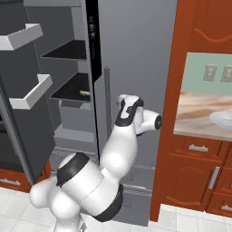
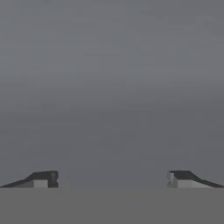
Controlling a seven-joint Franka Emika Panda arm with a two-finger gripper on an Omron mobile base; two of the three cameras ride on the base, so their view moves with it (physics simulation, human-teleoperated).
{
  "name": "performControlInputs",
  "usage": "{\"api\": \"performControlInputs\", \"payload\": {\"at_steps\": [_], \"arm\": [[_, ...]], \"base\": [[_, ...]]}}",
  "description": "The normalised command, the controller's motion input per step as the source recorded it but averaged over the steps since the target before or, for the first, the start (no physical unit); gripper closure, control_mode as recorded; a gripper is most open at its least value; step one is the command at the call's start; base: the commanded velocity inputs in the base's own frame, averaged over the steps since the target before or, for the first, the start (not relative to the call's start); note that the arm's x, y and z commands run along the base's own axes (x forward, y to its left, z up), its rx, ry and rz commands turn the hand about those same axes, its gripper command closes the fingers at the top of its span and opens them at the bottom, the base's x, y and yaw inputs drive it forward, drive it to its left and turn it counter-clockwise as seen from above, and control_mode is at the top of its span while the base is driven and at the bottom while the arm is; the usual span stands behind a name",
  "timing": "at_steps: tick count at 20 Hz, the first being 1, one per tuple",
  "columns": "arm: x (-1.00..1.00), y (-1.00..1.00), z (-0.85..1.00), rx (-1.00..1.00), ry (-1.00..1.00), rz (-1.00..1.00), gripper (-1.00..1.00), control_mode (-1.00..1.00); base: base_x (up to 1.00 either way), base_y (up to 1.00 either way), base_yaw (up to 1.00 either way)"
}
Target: Place the fish on the counter behind the older fish on the same shelf of the fridge to maintain FIFO order. Close the fridge door when finished.
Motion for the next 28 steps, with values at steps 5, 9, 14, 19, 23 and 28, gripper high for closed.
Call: {"api": "performControlInputs", "payload": {"at_steps": [5, 9, 14, 19, 23, 28], "arm": [[0.55, 0.0, 0.0, -0.01, 0.01, -0.3, -1.0, -1.0], [0.25, 0.0, 0.0, 0.0, 0.0, -0.37, -1.0, -1.0], [0.22, 0.0, 0.0, 0.0, 0.0, -0.41, -1.0, -1.0], [0.45, 0.0, 0.0, 0.0, 0.13, -0.4, -1.0, -1.0], [0.68, -0.07, 0.0, 0.0, 0.27, -0.34, -1.0, -1.0], [0.62, -0.13, 0.04, 0.0, 0.29, -0.28, -1.0, -1.0]], "base": [[0.0, 0.0, 0.0], [0.0, 0.0, 0.0], [0.0, 0.0, 0.0], [0.0, 0.0, 0.0], [0.0, 0.0, 0.0], [0.0, 0.0, 0.0]]}}
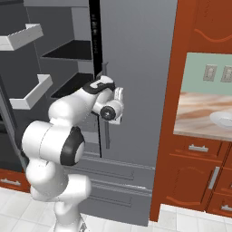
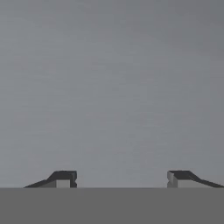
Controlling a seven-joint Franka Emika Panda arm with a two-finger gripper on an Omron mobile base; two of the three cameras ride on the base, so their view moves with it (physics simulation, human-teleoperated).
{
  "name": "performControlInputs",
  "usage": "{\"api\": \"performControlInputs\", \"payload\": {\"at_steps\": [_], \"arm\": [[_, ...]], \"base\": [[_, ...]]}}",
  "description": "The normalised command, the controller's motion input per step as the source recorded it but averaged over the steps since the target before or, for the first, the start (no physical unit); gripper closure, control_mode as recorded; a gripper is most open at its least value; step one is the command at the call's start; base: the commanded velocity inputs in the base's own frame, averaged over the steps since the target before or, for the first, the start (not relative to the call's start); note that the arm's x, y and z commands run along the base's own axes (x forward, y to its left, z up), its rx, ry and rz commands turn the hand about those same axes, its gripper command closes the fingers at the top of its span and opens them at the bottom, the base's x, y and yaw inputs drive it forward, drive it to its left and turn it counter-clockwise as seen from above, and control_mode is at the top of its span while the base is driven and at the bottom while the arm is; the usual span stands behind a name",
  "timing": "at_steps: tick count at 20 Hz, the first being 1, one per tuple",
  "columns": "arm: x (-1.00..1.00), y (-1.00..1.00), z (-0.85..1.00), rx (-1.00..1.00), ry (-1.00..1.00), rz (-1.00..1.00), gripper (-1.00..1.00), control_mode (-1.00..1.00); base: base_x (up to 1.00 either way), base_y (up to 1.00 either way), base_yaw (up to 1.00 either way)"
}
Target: Place the fish on the counter behind the older fish on the same shelf of the fridge to maintain FIFO order. Close the fridge door when finished.
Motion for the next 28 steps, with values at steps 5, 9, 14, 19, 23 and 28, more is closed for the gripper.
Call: {"api": "performControlInputs", "payload": {"at_steps": [5, 9, 14, 19, 23, 28], "arm": [[-0.85, -0.33, 0.55, 0.0, 0.09, -0.19, -1.0, -1.0], [-1.0, 0.0, 1.0, 0.0, 0.04, -0.01, -1.0, -1.0], [-0.28, 0.08, 0.27, 0.0, 0.04, -0.01, -1.0, -1.0], [-0.76, 0.1, 0.58, -0.08, -0.02, 0.02, -1.0, -1.0], [-0.99, 0.36, 1.0, -0.25, -0.11, 0.05, -1.0, -1.0], [-0.93, 0.5, 1.0, -0.22, -0.02, 0.05, -1.0, -1.0]], "base": [[0.0, 0.0, 0.0], [0.0, 0.0, 0.0], [0.0, 0.0, 0.0], [0.0, 0.0, 0.0], [0.0, 0.0, 0.0], [0.0, 0.0, 0.0]]}}
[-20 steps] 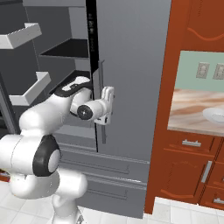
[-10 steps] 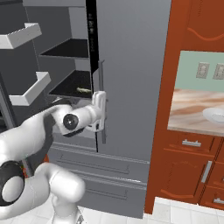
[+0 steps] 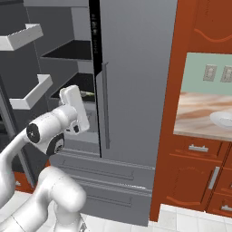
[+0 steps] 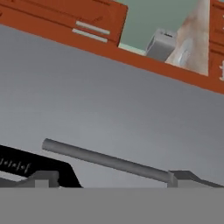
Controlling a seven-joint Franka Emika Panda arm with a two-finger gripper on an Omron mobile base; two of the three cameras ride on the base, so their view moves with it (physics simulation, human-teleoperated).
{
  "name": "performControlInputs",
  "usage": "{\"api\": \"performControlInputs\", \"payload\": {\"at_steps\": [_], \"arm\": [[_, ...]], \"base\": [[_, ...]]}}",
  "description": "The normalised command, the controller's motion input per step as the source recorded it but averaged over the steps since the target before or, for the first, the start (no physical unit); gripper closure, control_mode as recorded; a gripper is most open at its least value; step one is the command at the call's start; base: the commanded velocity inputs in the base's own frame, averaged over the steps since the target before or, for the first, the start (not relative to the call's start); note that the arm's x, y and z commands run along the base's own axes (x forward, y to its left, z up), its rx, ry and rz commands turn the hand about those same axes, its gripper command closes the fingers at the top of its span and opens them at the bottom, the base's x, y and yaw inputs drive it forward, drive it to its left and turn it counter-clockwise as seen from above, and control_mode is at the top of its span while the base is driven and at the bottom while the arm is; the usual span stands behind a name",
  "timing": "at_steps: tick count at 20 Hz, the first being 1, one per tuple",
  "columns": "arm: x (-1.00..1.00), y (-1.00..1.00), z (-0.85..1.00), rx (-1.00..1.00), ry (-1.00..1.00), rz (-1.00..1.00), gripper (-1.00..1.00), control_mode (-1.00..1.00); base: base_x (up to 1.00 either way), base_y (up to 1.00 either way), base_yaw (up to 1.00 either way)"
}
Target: Place the fish on the counter behind the older fish on the same shelf of the fridge to maintain FIFO order. Close the fridge door when finished.
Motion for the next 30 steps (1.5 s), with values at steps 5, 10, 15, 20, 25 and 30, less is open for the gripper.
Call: {"api": "performControlInputs", "payload": {"at_steps": [5, 10, 15, 20, 25, 30], "arm": [[-0.77, 0.82, 0.66, -0.23, 0.15, 0.05, -1.0, -1.0], [-0.87, 0.96, 0.04, -0.23, 0.14, 0.01, -1.0, -1.0], [-1.0, 0.57, -0.4, -0.2, -0.01, 0.11, -1.0, -1.0], [-0.91, 0.76, -0.4, -0.19, -0.06, 0.12, -1.0, -1.0], [-0.13, 0.99, -0.29, -0.18, -0.01, 0.05, -1.0, -1.0], [0.63, 0.99, -0.32, -0.14, 0.0, 0.0, -1.0, -1.0]], "base": [[0.0, 0.0, 0.0], [0.0, 0.0, 0.0], [0.0, 0.0, 0.0], [0.0, 0.0, 0.0], [0.0, 0.0, 0.0], [0.0, 0.0, 0.0]]}}
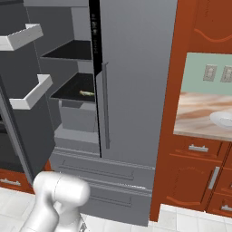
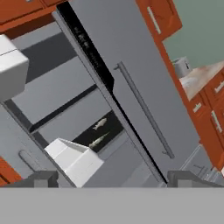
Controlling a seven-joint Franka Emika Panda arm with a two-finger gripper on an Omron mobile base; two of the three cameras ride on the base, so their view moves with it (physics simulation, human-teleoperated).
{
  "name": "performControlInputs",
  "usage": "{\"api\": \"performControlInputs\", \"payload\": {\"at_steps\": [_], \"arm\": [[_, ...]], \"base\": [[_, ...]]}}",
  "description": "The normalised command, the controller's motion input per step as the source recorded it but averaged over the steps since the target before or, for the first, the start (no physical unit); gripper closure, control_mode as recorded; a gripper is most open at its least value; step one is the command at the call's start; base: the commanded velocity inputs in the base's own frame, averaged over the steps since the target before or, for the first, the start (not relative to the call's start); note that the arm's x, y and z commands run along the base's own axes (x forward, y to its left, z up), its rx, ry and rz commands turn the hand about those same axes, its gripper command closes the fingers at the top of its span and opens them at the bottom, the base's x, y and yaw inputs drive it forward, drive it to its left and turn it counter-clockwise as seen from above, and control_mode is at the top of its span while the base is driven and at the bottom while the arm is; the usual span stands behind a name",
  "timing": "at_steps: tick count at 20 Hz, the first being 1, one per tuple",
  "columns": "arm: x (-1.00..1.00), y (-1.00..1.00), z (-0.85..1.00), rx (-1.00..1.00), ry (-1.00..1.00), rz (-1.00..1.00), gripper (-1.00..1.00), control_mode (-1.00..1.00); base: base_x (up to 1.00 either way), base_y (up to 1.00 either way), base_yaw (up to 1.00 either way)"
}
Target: Place the fish on the counter behind the older fish on the same shelf of the fridge to maintain FIFO order. Close the fridge door when finished.
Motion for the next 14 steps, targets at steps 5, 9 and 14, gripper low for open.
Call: {"api": "performControlInputs", "payload": {"at_steps": [5, 9, 14], "arm": [[0.9, 0.94, -0.24, -0.13, 0.0, 0.0, -1.0, -1.0], [0.91, 0.66, -0.24, -0.09, 0.0, -0.07, -1.0, -1.0], [1.0, 0.48, -0.27, -0.08, 0.0, -0.18, -1.0, -1.0]], "base": [[0.0, 0.0, 0.0], [0.0, 0.0, 0.0], [0.0, 0.0, 0.0]]}}
